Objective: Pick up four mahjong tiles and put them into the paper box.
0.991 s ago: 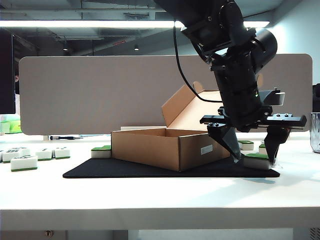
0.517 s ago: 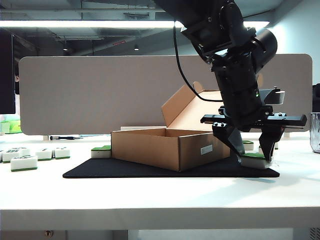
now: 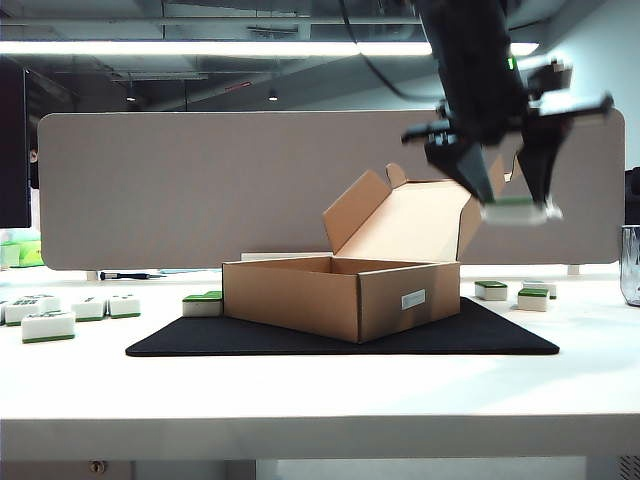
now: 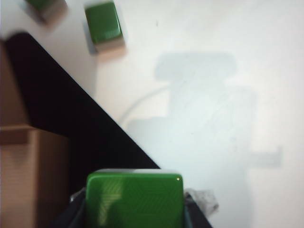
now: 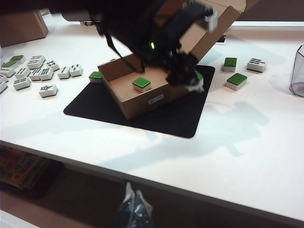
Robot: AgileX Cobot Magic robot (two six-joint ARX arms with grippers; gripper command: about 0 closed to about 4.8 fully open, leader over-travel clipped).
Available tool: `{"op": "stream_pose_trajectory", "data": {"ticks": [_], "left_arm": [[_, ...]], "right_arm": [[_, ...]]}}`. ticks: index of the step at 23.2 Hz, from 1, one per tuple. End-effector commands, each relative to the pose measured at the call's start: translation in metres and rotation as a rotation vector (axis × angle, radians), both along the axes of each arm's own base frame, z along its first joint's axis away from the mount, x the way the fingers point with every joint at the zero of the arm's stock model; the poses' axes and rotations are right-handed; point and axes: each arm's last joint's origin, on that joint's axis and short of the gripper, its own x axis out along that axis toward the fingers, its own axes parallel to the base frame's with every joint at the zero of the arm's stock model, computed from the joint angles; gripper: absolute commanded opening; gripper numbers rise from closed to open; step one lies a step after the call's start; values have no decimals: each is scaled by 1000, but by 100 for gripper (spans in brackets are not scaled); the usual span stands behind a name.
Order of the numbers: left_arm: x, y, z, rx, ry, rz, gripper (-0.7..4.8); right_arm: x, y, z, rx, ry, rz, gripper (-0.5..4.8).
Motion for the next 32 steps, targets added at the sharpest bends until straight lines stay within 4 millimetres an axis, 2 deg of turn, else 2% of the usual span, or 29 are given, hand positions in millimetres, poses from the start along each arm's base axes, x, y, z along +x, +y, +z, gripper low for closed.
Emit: {"op": "stream_pose_trajectory", "data": {"ticks": [1,3,6,9,14,17,27,32], "left_arm": [[7,17,15,72,4,-16,209],[16,29,20,94,15,3,209],[40,56,19,125,50,71,209],[64,84,18,135,64,144,209],[111,142,10,136,96,295,210],[126,160,1,107,136,335,210],[142,159,-44,128,232,331,210],[144,158,-53,141,250,338,210]], "right_arm": [[-3,1,1,12,-25,44,-1],[-4,3,1,30,-26,102,-1],[-6,5,1,58,-25,197,-1],[-6,5,1,58,-25,198,-1],[-6,5,1,57,-25,193,-1],[-6,5,1,56,-25,191,-1],[-5,5,1,56,-26,191,-1],[-5,5,1,56,-26,190,-1]]}}
